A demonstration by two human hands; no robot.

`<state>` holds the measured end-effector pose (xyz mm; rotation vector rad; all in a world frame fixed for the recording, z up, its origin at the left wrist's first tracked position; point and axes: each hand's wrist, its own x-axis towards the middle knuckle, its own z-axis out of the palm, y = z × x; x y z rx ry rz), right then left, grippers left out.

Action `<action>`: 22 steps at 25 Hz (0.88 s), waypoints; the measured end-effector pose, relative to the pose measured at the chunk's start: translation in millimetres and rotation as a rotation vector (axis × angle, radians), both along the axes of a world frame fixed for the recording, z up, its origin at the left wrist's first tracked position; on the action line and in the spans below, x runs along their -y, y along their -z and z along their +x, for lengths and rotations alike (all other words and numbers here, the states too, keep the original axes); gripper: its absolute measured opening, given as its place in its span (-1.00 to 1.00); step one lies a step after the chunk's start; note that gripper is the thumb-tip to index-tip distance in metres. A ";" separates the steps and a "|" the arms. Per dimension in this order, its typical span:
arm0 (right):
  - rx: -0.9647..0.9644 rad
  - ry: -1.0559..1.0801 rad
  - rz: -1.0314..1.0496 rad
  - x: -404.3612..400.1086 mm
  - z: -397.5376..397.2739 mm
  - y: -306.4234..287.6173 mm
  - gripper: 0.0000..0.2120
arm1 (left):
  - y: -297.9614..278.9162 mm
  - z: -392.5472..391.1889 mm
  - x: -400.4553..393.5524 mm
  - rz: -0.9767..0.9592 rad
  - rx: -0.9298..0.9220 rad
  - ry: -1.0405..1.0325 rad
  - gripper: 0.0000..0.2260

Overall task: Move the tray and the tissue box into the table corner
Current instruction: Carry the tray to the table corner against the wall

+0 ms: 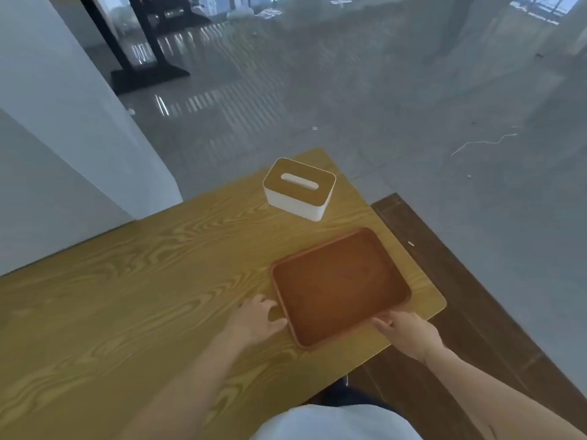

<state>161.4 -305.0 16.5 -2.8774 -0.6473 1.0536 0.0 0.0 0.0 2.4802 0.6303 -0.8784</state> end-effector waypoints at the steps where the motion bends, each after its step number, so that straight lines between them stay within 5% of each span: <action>1: -0.016 0.084 0.016 6.1 9.2 7.5 -0.45 | 3.4 6.2 3.1 0.021 -0.013 -0.026 -0.33; 9: -0.275 0.809 0.284 27.1 65.0 32.7 -0.52 | 23.9 42.6 16.8 -0.044 0.094 -0.625 -0.48; 15: -0.345 0.848 0.337 17.1 75.8 32.9 -0.48 | 34.5 54.6 26.9 -0.108 0.169 -0.887 -0.77; 22: -0.460 0.879 0.502 17.5 82.4 25.9 -0.44 | 25.6 40.2 37.1 -0.361 0.330 -1.212 -0.65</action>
